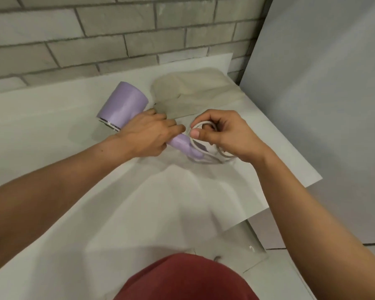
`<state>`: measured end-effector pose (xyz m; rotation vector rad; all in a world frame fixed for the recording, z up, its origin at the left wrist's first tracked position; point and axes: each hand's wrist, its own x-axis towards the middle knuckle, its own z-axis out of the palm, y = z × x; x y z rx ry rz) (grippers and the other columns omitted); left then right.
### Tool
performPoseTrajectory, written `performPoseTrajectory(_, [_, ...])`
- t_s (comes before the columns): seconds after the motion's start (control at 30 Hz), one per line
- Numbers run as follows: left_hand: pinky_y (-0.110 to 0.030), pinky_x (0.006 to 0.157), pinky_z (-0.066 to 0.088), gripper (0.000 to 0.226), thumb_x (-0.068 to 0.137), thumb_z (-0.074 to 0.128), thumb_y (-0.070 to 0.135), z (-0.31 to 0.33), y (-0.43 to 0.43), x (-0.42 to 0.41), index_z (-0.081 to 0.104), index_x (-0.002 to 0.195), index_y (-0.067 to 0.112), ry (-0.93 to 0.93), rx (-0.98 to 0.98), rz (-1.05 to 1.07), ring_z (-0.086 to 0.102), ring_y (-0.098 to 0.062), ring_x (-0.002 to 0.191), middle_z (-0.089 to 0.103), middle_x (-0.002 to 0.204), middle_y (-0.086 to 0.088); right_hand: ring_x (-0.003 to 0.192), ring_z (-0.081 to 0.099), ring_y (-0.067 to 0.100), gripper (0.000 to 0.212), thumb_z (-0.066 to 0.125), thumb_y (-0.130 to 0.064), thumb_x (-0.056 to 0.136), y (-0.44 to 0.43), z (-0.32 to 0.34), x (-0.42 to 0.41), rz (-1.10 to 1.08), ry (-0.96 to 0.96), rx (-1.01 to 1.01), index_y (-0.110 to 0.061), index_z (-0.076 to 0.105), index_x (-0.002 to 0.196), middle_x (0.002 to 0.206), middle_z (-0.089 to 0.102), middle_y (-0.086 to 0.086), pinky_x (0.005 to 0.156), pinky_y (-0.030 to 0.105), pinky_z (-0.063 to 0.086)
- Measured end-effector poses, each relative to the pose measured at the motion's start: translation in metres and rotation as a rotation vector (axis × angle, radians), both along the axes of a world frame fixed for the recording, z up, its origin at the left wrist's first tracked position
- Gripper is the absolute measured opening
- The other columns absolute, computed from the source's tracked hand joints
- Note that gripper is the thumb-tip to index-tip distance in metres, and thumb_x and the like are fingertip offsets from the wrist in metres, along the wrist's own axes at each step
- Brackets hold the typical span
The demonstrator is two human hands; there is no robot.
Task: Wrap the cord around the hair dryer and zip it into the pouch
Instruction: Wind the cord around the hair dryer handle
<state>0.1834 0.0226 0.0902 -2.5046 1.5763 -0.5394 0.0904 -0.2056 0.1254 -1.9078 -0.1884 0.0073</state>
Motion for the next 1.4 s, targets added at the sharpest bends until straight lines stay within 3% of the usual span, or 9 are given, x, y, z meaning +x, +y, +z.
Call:
performPoseTrajectory(0.13, [-0.036, 0.063, 0.043, 0.045, 0.077, 0.074, 0.025, 0.030, -0.006, -0.023, 0.052, 0.116, 0.024, 0.018, -0.117, -0.031, 0.061, -0.033, 0.071, 0.066, 0.082, -0.003, 0.076, 0.049, 0.027, 0.015, 0.087, -0.022, 0.084, -0.008, 0.017, 0.002, 0.080, -0.025, 0.013, -0.020, 0.079, 0.096, 0.088, 0.060, 0.037, 0.074, 0.038, 0.042])
performPoseTrajectory(0.27, [-0.033, 0.060, 0.041, 0.042, 0.085, 0.072, 0.046, 0.047, -0.009, -0.045, 0.063, 0.120, 0.024, -0.070, -0.121, 0.019, 0.061, -0.031, 0.068, 0.070, 0.085, 0.002, 0.071, 0.046, 0.024, 0.018, 0.089, -0.011, 0.080, -0.024, 0.025, 0.004, 0.144, 0.040, 0.062, -0.017, 0.078, 0.092, 0.072, 0.054, 0.014, 0.070, 0.037, 0.042])
performPoseTrajectory(0.47, [-0.032, 0.048, 0.042, 0.052, 0.078, 0.075, 0.016, 0.063, -0.016, -0.062, 0.062, 0.128, 0.019, -0.035, -0.058, 0.093, 0.061, -0.031, 0.062, 0.070, 0.090, -0.002, 0.066, 0.051, 0.017, 0.018, 0.090, -0.019, 0.073, -0.035, 0.024, 0.000, 0.208, 0.138, 0.174, -0.024, 0.077, 0.084, 0.075, 0.059, 0.008, 0.061, 0.032, 0.044])
performPoseTrajectory(0.67, [-0.032, 0.039, 0.040, 0.078, 0.081, 0.070, 0.012, 0.066, -0.027, -0.081, 0.035, 0.149, 0.028, 0.010, -0.137, 0.094, 0.057, -0.033, 0.054, 0.065, 0.083, -0.005, 0.063, 0.049, 0.015, 0.025, 0.092, -0.019, 0.069, -0.053, 0.020, -0.001, 0.233, 0.130, 0.261, -0.019, 0.073, 0.086, 0.075, 0.061, 0.007, 0.055, 0.027, 0.038])
performPoseTrajectory(0.83, [-0.036, 0.047, 0.036, 0.073, 0.098, 0.023, 0.003, 0.062, -0.026, -0.088, 0.016, 0.161, 0.039, -0.140, -0.055, 0.019, 0.046, -0.031, 0.061, 0.062, 0.096, -0.004, 0.059, 0.048, 0.010, 0.031, 0.091, -0.012, 0.067, -0.060, 0.016, -0.001, 0.205, 0.181, 0.365, -0.016, 0.068, 0.087, 0.068, 0.061, -0.004, 0.052, 0.021, 0.037])
performPoseTrajectory(1.0, [-0.036, 0.046, 0.042, 0.082, 0.088, 0.048, -0.002, 0.068, -0.026, -0.084, 0.026, 0.157, 0.036, -0.187, -0.154, 0.095, 0.053, -0.033, 0.059, 0.062, 0.090, -0.006, 0.068, 0.059, 0.022, 0.018, 0.073, -0.013, 0.091, -0.058, -0.006, -0.006, 0.191, 0.332, 0.573, -0.013, 0.070, 0.109, 0.083, 0.072, 0.005, 0.056, 0.028, 0.050])
performPoseTrajectory(1.07, [-0.032, 0.043, 0.036, 0.074, 0.086, 0.055, 0.004, 0.075, -0.023, -0.082, 0.036, 0.150, 0.036, -0.142, -0.204, 0.191, 0.055, -0.033, 0.058, 0.060, 0.087, -0.006, 0.063, 0.055, 0.024, 0.023, 0.060, -0.017, 0.103, -0.049, -0.015, -0.020, 0.222, 0.382, 0.428, -0.014, 0.066, 0.126, 0.082, 0.067, 0.012, 0.055, 0.026, 0.048])
performPoseTrajectory(1.2, [-0.028, 0.043, 0.031, 0.074, 0.083, 0.063, 0.008, 0.077, -0.014, -0.072, 0.040, 0.146, 0.038, -0.041, -0.115, 0.400, 0.058, -0.033, 0.058, 0.062, 0.088, -0.003, 0.083, 0.062, 0.007, 0.040, 0.037, -0.054, 0.110, -0.035, -0.009, -0.046, 0.344, 0.095, -0.441, -0.031, 0.062, 0.132, 0.096, 0.069, -0.010, 0.083, 0.029, 0.052])
performPoseTrajectory(1.4, [-0.029, 0.046, 0.012, 0.070, 0.095, 0.045, 0.015, 0.074, -0.020, -0.082, 0.031, 0.153, 0.052, 0.039, 0.105, 0.454, 0.060, -0.028, 0.077, 0.062, 0.106, 0.010, 0.077, 0.049, 0.003, 0.017, 0.060, -0.032, 0.103, -0.029, 0.034, -0.023, 0.280, -0.266, -0.677, -0.026, 0.075, 0.107, 0.081, 0.058, -0.020, 0.068, 0.011, 0.037])
